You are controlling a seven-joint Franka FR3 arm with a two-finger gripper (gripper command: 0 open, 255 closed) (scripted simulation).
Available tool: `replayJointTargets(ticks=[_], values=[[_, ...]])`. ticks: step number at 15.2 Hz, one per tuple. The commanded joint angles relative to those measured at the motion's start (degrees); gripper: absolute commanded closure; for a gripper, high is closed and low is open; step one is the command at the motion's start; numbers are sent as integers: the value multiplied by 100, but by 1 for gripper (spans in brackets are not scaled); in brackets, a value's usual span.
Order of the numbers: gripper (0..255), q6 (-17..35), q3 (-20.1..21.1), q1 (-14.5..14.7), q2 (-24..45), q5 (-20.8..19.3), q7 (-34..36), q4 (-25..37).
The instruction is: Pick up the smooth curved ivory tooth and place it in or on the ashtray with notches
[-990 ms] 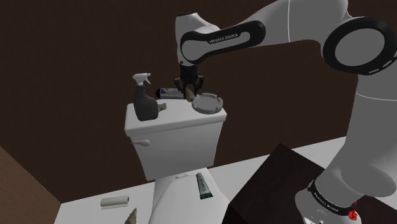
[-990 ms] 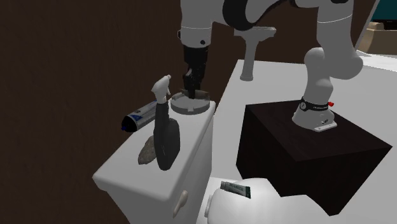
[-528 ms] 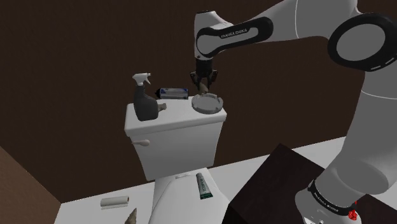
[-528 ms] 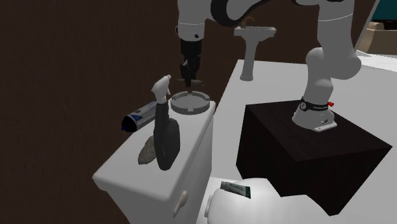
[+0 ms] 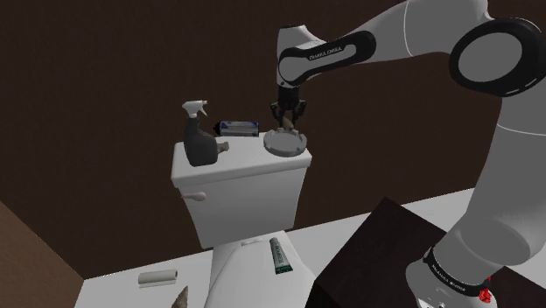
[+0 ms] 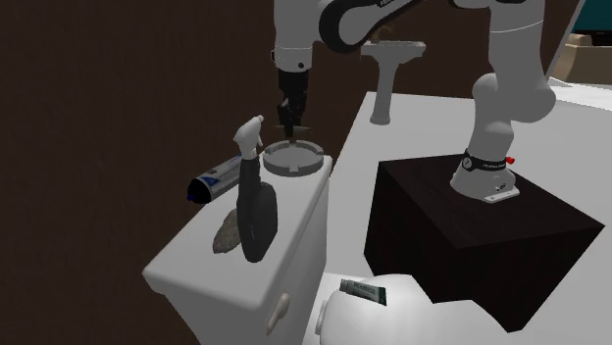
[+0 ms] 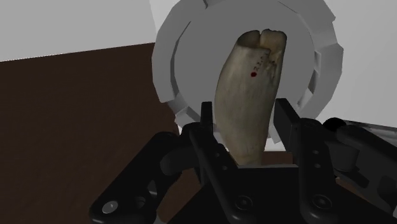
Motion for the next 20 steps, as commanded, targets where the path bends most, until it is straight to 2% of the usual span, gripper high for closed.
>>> replayJointTargets(ticks=[1,8,16,17,20], values=[[255,154,-9,-10,28,-13,6,-123],[255,649,-34,-2,230,-88,86,-423],[255,649,-34,-2,230,-88,86,-423],[0,649,-34,-2,230,-88,86,-423],[0,649,-34,-2,230,-88,86,-423]])
